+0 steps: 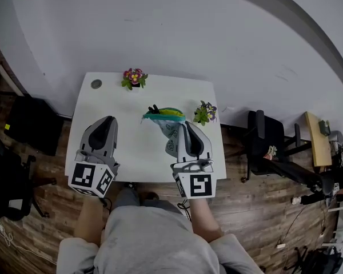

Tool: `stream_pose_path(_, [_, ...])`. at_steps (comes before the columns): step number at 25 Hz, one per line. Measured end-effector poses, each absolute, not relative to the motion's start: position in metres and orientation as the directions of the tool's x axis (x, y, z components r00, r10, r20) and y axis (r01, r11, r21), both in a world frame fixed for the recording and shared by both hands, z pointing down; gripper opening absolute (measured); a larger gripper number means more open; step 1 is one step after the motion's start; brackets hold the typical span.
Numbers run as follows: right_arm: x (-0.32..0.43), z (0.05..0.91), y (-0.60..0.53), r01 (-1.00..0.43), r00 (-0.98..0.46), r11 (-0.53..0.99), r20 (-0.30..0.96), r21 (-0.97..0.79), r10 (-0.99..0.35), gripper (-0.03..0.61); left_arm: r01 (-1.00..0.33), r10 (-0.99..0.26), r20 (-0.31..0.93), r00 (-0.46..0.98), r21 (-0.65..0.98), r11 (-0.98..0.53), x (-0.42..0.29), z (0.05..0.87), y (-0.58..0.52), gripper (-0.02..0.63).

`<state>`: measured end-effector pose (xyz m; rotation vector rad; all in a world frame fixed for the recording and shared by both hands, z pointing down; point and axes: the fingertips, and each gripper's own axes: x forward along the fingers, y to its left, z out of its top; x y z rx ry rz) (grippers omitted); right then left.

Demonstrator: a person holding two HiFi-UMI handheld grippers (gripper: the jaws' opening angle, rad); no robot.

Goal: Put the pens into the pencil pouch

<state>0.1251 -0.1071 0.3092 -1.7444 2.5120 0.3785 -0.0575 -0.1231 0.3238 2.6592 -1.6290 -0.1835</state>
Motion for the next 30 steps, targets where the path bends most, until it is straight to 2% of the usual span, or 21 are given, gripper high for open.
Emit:
stream_pose_path(11, [0.152, 0.316, -0.099, -0.947, -0.31, 0.29, -0.153, 0.139, -0.938, 0.037, -0.878, -0.875, -0.103, 0.473, 0.023, -0.478, -0.036, 0.32, -0.117, 0.041])
stream_pose_path(30, [0.171, 0.321, -0.102, -0.946, -0.315, 0.296, -0.155, 0.13, -0.936, 0.037, -0.869, -0.862, -0.114, 0.494, -0.017, -0.495, -0.009, 0.32, -0.12, 0.041])
